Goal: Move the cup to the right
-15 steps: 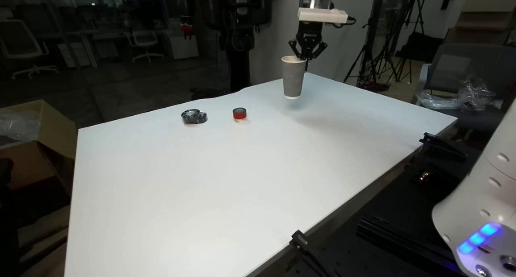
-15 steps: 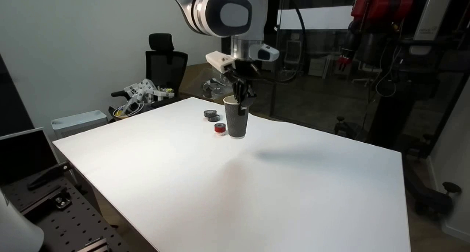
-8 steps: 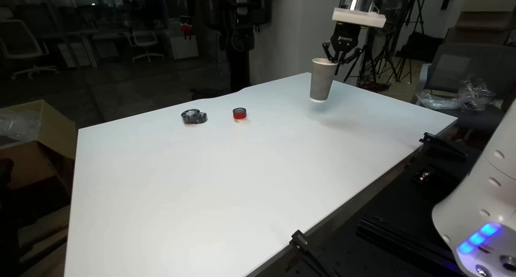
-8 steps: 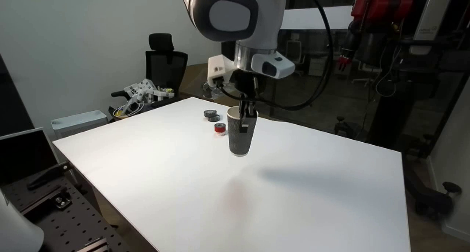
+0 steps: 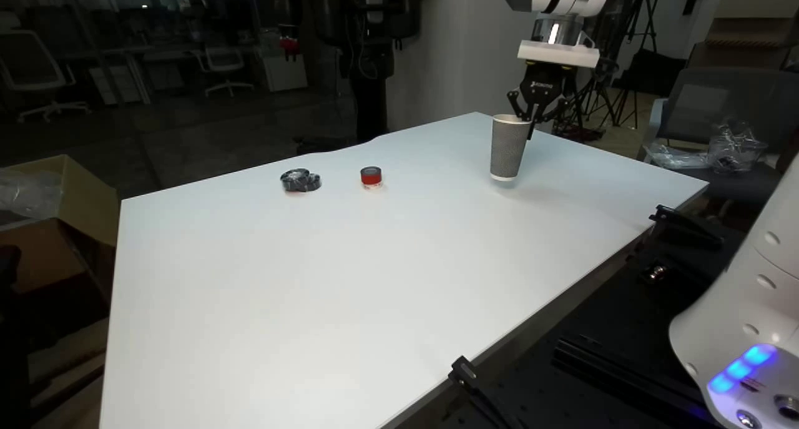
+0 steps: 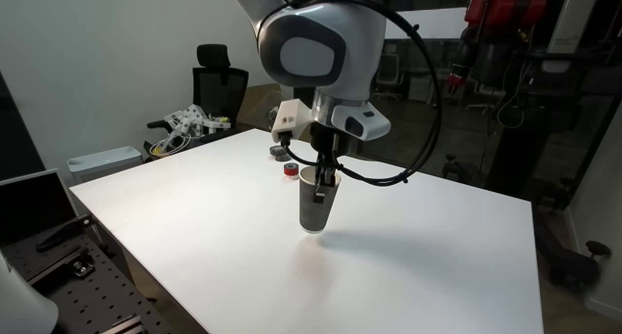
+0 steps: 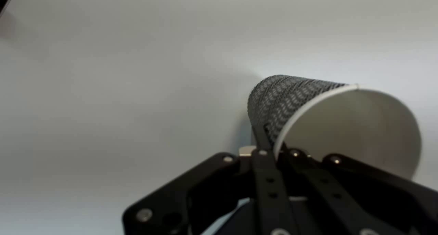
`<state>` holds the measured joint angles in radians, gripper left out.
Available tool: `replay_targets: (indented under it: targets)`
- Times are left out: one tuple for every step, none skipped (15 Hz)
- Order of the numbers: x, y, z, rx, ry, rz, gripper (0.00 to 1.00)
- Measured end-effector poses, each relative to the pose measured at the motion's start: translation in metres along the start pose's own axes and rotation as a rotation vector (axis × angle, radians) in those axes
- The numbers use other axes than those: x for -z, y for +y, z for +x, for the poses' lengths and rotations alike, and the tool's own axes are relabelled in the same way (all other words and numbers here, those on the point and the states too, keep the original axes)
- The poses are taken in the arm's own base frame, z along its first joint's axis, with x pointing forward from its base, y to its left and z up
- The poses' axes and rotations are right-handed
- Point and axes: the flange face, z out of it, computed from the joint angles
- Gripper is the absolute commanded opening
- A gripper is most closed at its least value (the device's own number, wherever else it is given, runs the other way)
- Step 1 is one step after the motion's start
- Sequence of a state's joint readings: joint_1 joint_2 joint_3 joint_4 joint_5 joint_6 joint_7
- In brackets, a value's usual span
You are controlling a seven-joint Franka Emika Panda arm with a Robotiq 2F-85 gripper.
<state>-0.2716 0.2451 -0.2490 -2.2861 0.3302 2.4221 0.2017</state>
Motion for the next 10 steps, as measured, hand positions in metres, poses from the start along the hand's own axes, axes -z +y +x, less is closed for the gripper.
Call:
replay_targets:
  targets:
    - [-0.007,-0.001,0.002,-0.015,0.0,-0.013,0.01]
    - [-0.015,-0.003,0.005,-0.032,0.005,-0.03,0.01]
    - [-0.022,-0.005,0.008,-0.048,0.013,-0.047,0.01]
    - [-0.028,-0.007,0.01,-0.064,0.021,-0.063,0.01]
    - [-0.031,-0.009,0.014,-0.077,0.034,-0.076,0.01]
    - [-0.029,-0.013,0.017,-0.088,0.044,-0.084,0.01]
    - [-0.029,-0.016,0.019,-0.099,0.053,-0.092,0.01]
    - [-0.029,-0.019,0.02,-0.109,0.06,-0.099,0.01]
    - [-0.028,-0.021,0.021,-0.115,0.066,-0.105,0.01]
    - [-0.028,-0.023,0.023,-0.122,0.072,-0.109,0.01]
